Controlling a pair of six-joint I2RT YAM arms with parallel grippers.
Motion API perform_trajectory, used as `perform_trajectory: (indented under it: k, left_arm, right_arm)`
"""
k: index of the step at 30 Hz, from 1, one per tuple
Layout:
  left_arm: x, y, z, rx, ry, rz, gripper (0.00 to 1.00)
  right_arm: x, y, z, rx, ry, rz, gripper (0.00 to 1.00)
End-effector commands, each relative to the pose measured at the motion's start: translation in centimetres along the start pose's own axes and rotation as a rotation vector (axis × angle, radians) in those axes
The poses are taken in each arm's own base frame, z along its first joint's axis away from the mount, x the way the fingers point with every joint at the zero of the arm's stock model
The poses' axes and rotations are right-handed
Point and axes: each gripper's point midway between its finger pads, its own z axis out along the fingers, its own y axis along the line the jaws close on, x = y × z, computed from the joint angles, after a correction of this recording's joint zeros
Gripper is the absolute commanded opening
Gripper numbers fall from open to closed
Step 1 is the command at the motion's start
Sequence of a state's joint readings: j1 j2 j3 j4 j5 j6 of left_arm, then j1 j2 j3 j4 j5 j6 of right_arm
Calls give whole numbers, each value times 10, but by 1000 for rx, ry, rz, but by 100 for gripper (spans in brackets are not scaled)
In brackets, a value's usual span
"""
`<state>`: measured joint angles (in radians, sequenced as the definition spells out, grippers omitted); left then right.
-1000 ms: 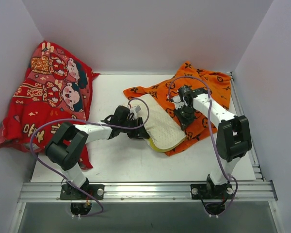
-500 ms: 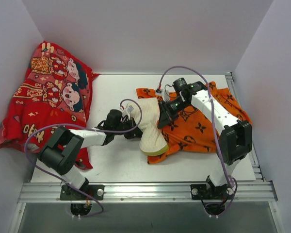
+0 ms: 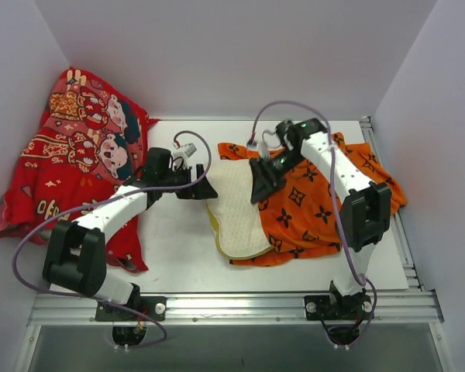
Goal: Put the pillow into the pillowcase
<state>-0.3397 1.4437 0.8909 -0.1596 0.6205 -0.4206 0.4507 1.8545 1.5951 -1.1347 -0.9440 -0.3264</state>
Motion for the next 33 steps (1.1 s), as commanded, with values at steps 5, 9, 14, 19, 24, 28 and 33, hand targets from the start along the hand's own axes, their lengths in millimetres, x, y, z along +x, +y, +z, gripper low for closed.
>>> perform_trajectory:
  k: [5,9,14,19,24,28,33]
  left_arm:
    - [-34,31,40,-98,16,48,92]
    - [-46,40,60,-118,12,18,93]
    - [-54,49,74,-150,14,57,93]
    - [-48,55,81,-163,35,60,90]
    - [-40,61,80,-172,38,62,90]
    - [-37,63,80,-173,42,67,90]
    - [-38,71,80,-202,52,59,92]
  right_arm:
    - [-138,-93,-125,467,-488,61,54]
    - [-176,-136,-125,608,-509,76,55]
    - [-203,-167,-106,691,-543,91,67]
    - [-221,-207,-88,753,-568,98,70]
    - [-223,-246,-77,861,-568,123,69]
    - [-233,-259,-75,879,-613,136,68]
    - [-223,-269,-42,835,-531,127,66]
